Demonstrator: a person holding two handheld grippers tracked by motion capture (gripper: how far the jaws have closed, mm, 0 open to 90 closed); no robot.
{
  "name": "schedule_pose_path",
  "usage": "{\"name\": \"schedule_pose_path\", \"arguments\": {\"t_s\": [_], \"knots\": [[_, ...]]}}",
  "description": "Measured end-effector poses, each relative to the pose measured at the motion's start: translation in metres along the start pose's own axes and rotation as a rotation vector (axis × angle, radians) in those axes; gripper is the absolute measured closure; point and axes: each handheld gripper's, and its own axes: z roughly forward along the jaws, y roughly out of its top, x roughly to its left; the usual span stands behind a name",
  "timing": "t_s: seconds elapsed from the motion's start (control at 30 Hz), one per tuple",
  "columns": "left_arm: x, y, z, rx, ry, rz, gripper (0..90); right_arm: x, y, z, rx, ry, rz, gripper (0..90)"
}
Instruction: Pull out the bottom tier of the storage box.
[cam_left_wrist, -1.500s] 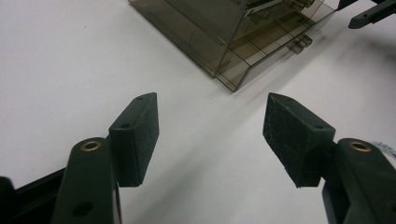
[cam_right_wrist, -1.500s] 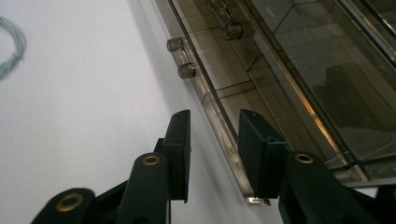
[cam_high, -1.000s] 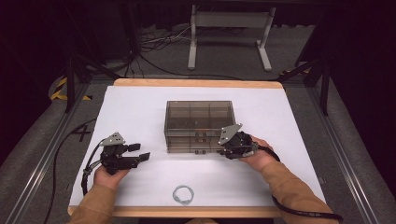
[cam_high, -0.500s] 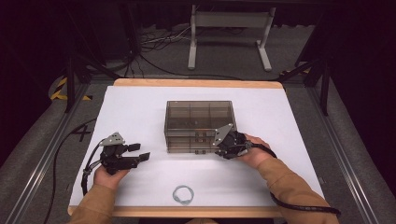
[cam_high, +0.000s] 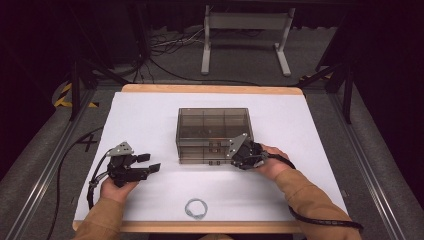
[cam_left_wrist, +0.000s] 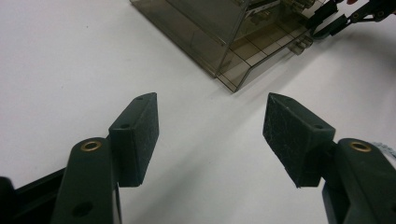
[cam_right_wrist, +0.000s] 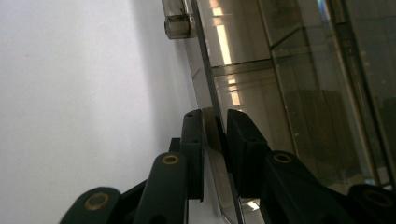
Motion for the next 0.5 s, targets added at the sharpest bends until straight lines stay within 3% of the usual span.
{"name": "schedule_pose_path", "arguments": {"t_s": [0.2, 0.23, 0.27, 0.5], "knots": [[0.000, 0.000, 0.000, 0.000, -0.002, 0.001, 36.8, 0.003, 0.001, -0.002, 0.018, 0.016, -0.019, 79.1], [0.000, 0.000, 0.000, 0.000, -0.002, 0.002, 36.7, 0.003, 0.001, -0.002, 0.017, 0.019, -0.040, 79.4], [0.000, 0.000, 0.000, 0.000, -0.001, 0.002, 36.8, 0.006, 0.001, -0.003, 0.022, 0.022, -0.023, 79.6], [0.000, 0.000, 0.000, 0.000, -0.002, 0.001, 36.8, 0.012, 0.003, -0.005, 0.036, 0.042, -0.041, 81.0]]}}
